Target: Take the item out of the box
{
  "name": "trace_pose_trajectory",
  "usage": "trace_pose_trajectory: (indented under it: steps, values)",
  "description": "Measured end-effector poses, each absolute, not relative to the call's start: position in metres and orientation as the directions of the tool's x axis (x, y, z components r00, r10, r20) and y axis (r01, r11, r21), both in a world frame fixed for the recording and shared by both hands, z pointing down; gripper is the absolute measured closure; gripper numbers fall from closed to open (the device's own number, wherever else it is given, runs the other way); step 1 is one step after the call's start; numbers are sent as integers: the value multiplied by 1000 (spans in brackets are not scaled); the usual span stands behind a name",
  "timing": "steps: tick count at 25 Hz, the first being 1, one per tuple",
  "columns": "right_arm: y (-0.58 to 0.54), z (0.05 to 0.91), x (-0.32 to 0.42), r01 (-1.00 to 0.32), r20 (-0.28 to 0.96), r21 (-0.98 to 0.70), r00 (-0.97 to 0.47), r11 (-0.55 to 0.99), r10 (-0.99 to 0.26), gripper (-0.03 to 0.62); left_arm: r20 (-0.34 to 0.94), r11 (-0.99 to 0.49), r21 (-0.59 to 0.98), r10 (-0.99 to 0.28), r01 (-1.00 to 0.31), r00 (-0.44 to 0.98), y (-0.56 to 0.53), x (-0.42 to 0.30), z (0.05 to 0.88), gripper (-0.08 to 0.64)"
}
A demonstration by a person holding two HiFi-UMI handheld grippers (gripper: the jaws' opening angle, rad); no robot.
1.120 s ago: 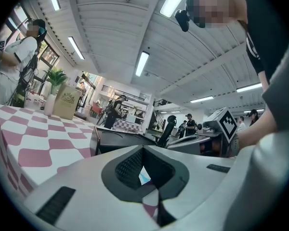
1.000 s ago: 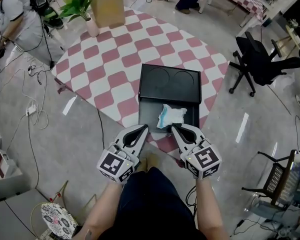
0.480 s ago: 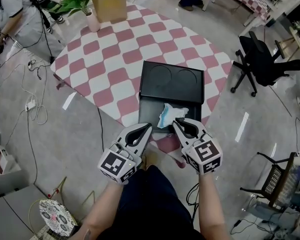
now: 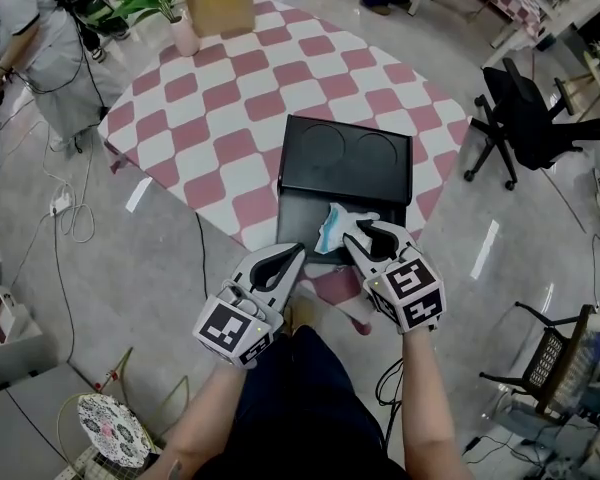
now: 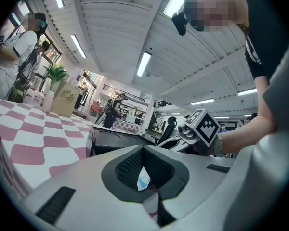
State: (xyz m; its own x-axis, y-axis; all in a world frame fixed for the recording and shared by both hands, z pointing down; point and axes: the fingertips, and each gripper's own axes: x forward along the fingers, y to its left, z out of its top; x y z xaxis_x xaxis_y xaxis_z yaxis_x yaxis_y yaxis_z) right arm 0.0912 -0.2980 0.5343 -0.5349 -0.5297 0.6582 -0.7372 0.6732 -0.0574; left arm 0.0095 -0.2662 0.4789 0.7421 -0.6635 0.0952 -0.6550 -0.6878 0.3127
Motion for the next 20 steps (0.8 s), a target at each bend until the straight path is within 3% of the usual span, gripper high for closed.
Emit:
trace_pose_trajectory:
  steps: [6,20]
  values:
    - [-300,545,84,-692,715,-56,-531,720,-454,407,101,-682,312,-669,-662,737,-267,7,478,558]
    - [-312,552,64,-639,765,-67,-525,766,-371,360,91,-678,327,-671,-658,736,-268,8,476,558]
